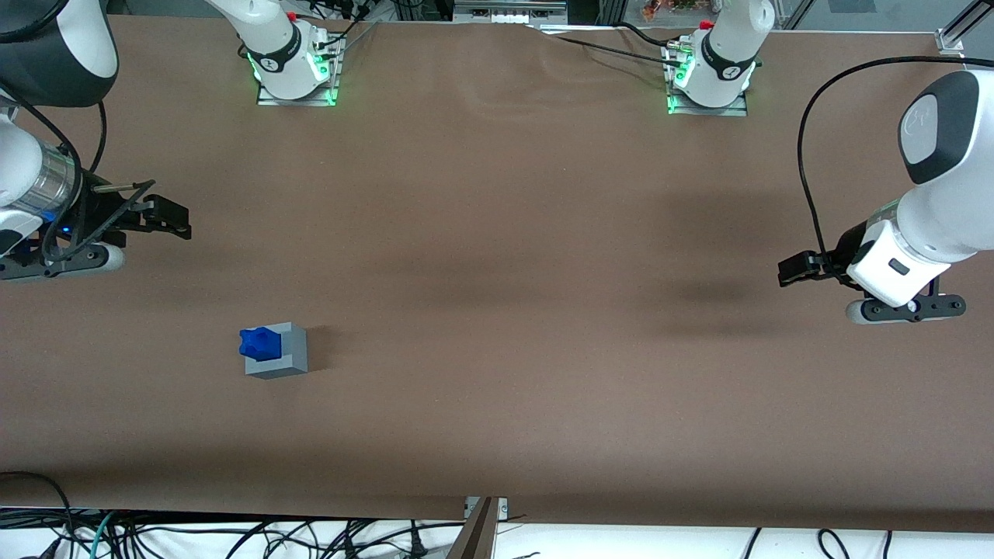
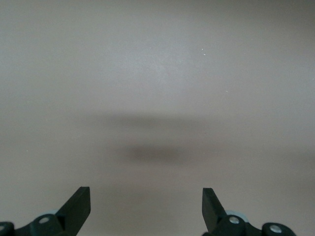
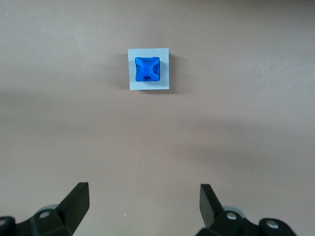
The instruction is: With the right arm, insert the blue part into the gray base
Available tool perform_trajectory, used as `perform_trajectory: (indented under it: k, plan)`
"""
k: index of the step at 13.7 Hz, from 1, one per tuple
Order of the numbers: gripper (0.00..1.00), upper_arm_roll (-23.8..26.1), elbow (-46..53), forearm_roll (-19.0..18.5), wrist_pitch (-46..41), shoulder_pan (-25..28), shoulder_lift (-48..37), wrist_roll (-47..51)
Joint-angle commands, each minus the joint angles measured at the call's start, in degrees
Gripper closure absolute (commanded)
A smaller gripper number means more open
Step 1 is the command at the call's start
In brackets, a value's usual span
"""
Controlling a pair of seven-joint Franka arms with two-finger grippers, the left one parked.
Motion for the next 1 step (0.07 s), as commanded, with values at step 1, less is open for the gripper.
perform_trajectory:
  k: [1]
  plan:
    - [0.01, 0.12, 0.19, 0.55, -1.24, -0.41, -0.61, -1.3]
